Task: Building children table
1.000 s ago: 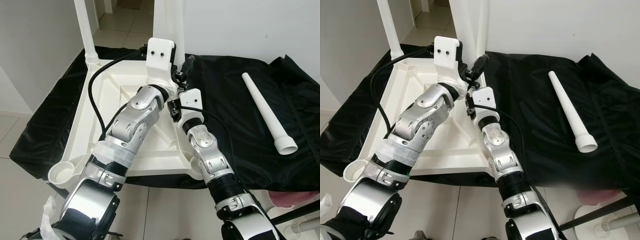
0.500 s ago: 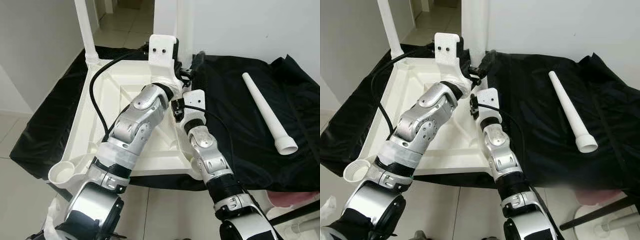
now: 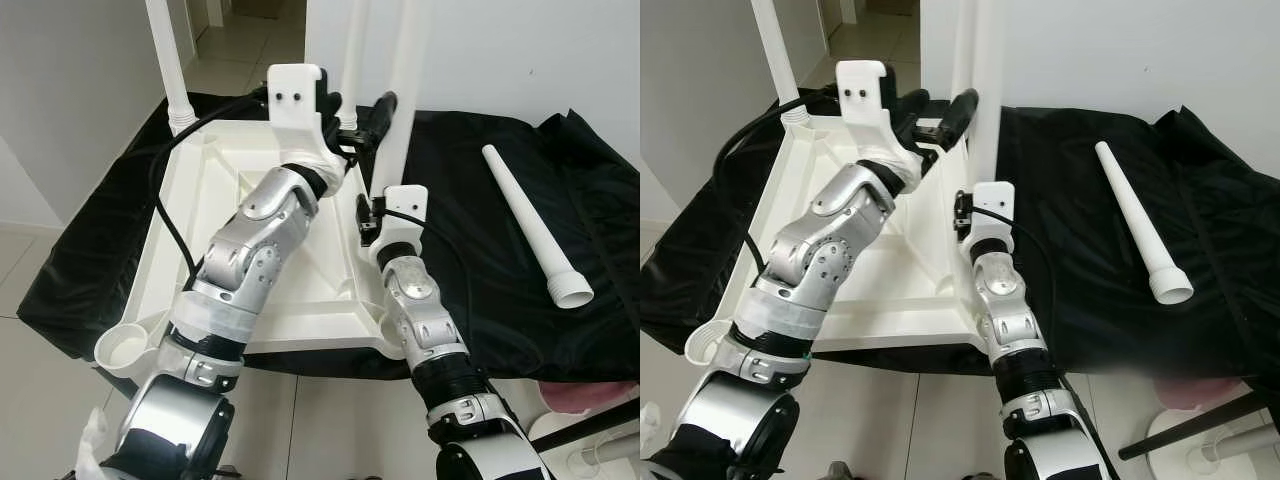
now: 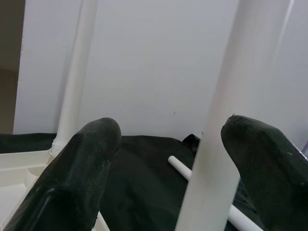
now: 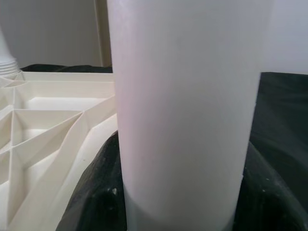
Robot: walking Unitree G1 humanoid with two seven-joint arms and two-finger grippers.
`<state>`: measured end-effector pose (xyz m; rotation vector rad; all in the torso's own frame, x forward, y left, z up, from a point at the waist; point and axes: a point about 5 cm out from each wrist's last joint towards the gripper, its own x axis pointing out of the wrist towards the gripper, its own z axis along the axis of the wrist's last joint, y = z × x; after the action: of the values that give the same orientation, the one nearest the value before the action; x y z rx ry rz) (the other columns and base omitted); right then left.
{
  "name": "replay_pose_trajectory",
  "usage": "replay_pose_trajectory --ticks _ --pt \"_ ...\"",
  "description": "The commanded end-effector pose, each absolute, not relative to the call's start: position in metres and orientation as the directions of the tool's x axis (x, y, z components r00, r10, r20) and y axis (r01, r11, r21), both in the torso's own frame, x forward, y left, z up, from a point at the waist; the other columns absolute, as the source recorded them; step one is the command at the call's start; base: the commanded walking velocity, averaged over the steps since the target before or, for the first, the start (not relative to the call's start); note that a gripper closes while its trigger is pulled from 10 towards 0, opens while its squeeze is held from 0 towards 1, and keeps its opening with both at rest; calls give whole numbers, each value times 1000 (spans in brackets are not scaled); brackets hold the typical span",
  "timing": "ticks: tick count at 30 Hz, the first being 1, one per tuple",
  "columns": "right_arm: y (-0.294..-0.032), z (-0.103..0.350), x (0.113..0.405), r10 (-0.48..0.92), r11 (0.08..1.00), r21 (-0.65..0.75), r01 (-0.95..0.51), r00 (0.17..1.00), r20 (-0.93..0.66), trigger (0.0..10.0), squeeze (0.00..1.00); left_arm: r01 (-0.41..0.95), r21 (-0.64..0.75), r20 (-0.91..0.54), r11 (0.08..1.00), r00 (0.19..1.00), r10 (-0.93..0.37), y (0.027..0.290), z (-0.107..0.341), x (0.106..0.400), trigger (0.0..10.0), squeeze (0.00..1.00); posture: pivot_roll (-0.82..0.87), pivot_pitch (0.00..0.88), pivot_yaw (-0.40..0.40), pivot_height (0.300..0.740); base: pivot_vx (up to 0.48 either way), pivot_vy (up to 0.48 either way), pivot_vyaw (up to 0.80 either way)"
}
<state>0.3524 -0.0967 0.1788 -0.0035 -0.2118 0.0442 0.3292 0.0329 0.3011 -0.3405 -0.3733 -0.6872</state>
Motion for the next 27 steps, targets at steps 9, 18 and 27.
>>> replay_pose_trajectory --ticks 9,18,27 --pt "-125 182 341 -36 999 3 37 962 271 10000 0 655 127 393 745 656 -644 65 274 326 10000 0 12 52 -34 740 0 0 0" --pt "-135 183 328 -37 999 -6 41 950 312 10000 0 657 111 337 745 681 -650 91 251 314 10000 0 10 54 -36 740 0 0 0" --pt "-140 180 322 -39 998 -31 51 951 305 10000 0 722 140 275 678 629 -727 106 235 291 10000 0 9 53 -32 740 0 0 0"
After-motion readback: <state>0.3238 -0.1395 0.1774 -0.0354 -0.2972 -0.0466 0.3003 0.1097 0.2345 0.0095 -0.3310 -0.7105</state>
